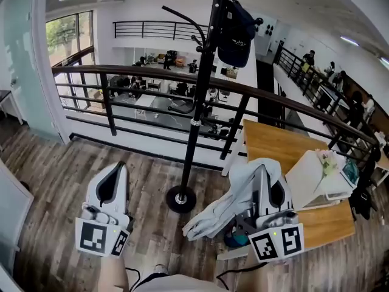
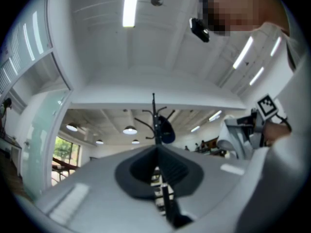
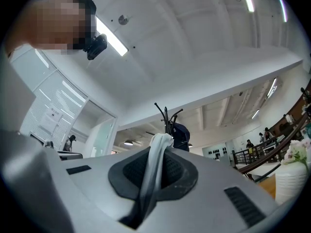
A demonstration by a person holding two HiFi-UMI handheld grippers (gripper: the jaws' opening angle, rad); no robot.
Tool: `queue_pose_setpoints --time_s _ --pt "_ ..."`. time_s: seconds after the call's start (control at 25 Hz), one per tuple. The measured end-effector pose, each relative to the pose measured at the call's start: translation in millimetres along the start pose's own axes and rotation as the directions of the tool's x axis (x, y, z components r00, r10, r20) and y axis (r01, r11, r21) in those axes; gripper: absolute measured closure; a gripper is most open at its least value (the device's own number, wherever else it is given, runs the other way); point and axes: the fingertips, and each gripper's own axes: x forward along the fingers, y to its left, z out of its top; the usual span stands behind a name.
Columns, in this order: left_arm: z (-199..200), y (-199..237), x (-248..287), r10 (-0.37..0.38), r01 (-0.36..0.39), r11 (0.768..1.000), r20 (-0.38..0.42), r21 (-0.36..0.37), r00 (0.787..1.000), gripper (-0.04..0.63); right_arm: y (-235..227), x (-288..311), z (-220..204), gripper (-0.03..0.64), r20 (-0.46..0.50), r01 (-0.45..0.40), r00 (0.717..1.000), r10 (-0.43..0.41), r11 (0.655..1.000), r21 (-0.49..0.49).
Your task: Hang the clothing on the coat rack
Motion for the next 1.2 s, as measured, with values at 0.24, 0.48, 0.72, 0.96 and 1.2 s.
queue_pose_setpoints --time_s 0.24,0.48,0.72,0.96,1.2 --pt "-11 45 13 -0.024 0.024 1.000 0.008 0.000 1.000 0.589 18 34 -13 0.612 0.007 0.037 0.999 -0.037 0.999 -0.002" --pt "-27 82 13 -0.013 0.013 1.000 0.004 -0.020 1.000 0.588 30 53 -22 0.612 0.004 0.062 0.998 -0.062 0.998 -0.012" --pt "-55 106 29 -0.028 0.026 0.998 -0.034 -0.059 0.999 0.588 40 79 -41 0.612 -0.032 0.068 0.997 -0.069 0.998 -0.011" --pt "-70 113 72 -0.039 0.038 0.998 -0.026 -0.052 0.999 0.589 24 109 -53 0.612 -0.020 0.055 0.998 -0.055 0.998 0.004" --pt "-72 116 150 -0.072 0.071 0.997 -0.004 -0.035 0.997 0.589 -6 159 -45 0.612 0.028 0.052 0.998 -0.052 0.999 -0.005"
